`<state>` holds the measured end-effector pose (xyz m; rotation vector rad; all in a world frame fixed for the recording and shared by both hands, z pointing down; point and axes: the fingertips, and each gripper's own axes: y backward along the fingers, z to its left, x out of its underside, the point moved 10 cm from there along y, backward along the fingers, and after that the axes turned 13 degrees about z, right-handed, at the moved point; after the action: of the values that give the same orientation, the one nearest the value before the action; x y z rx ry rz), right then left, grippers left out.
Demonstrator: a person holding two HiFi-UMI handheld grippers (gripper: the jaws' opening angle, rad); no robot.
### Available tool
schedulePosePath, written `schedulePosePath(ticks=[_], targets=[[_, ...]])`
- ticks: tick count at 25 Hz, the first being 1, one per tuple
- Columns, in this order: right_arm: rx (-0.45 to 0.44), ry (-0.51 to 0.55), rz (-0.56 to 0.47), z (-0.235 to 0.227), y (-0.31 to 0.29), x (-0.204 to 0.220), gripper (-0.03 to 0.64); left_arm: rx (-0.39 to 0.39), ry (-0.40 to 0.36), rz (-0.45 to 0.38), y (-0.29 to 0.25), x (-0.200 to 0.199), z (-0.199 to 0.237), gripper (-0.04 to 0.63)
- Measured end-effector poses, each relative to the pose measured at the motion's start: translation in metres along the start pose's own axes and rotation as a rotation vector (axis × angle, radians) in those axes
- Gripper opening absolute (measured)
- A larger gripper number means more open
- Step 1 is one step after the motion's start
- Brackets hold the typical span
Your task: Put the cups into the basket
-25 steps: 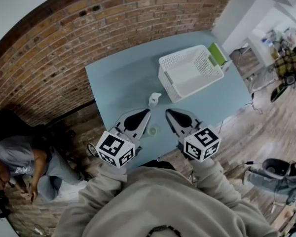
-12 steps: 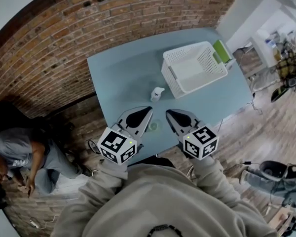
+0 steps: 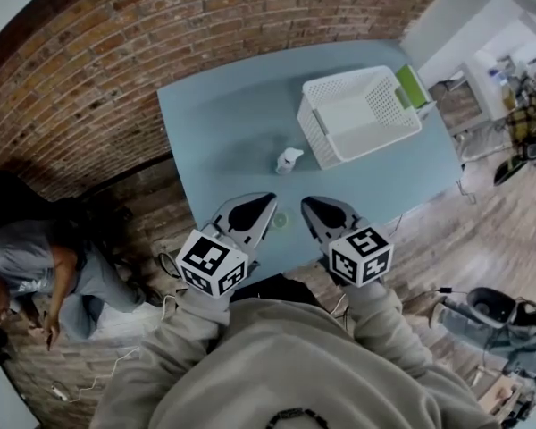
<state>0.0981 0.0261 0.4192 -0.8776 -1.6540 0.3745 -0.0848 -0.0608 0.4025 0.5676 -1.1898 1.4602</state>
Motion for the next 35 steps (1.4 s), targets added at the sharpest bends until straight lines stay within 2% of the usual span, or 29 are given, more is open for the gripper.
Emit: schedulePosePath(ticks=[5,17,28,35], targets=[[0.004,-0.032,0.062,-0.007,-0.022,0.018,0.024,0.004,0.037,0.035,-0.009,0.021,0.008,-0.005],[-0.041,-0.14,0.215,-0.033,-0.081,0.078,0.128,-0.008,0.111,0.149,-0.016,0.076,0.025,-0.005],[0.017,-0.171,0.354,-0.059,-0.12,0.12,0.211,-0.032,0.165,0.198,-0.013,0.107,0.039,-0.005],[0.017,-0.193,0.407,-0.065,-0.135,0.139,0.225,-0.037,0.192,0.221,-0.01,0.123,0.043,-0.005]])
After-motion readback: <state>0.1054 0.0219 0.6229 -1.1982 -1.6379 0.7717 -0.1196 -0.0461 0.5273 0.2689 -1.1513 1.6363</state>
